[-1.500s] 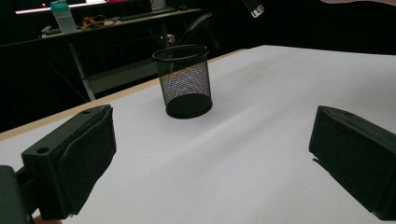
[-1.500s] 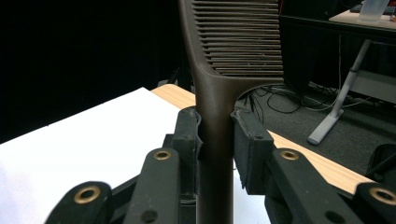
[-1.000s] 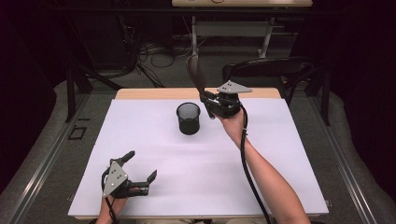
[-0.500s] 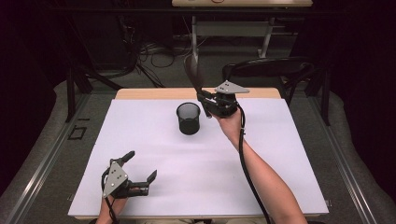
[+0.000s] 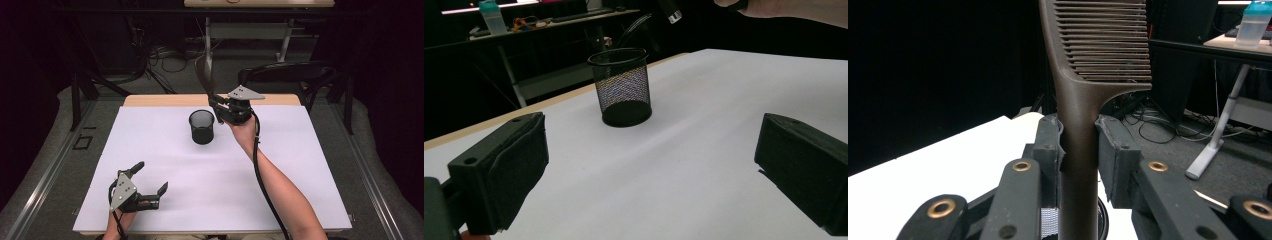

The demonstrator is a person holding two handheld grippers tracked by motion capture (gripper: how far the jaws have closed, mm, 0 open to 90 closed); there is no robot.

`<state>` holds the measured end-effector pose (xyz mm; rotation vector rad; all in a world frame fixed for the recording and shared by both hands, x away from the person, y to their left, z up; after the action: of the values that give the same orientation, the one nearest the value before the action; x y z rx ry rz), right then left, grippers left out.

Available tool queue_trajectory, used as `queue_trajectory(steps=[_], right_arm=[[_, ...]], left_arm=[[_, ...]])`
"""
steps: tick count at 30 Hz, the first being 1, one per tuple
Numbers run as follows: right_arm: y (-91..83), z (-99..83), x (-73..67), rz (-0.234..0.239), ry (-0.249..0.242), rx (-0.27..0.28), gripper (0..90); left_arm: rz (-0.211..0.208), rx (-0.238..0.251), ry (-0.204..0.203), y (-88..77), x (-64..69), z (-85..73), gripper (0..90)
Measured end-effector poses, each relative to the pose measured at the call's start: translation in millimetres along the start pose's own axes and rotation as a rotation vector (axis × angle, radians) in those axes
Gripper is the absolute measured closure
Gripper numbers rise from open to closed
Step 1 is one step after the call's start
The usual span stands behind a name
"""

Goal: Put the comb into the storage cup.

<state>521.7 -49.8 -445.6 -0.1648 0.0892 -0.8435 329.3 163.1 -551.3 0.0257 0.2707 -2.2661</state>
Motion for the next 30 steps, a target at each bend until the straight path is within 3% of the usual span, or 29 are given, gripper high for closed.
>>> queue_trajectory(steps=[30], right_arm=[[18.3,11.5,-6.2,0.028,0.014,0.069,72.7]], left_arm=[[0.002,0.007,0.001,-0.8,0.0,1.1,0.6]])
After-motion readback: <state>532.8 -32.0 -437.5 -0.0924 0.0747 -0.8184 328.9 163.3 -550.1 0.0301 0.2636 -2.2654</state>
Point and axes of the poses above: each handheld gripper's, and its own axes: y roughly forward along the jaws, z roughly out of its top, x roughly to its right, the point moved 9 cm from there along y, roughly forward along the jaws, and after that the axes turned 2 degrees about -z, right-handed, at the moved point
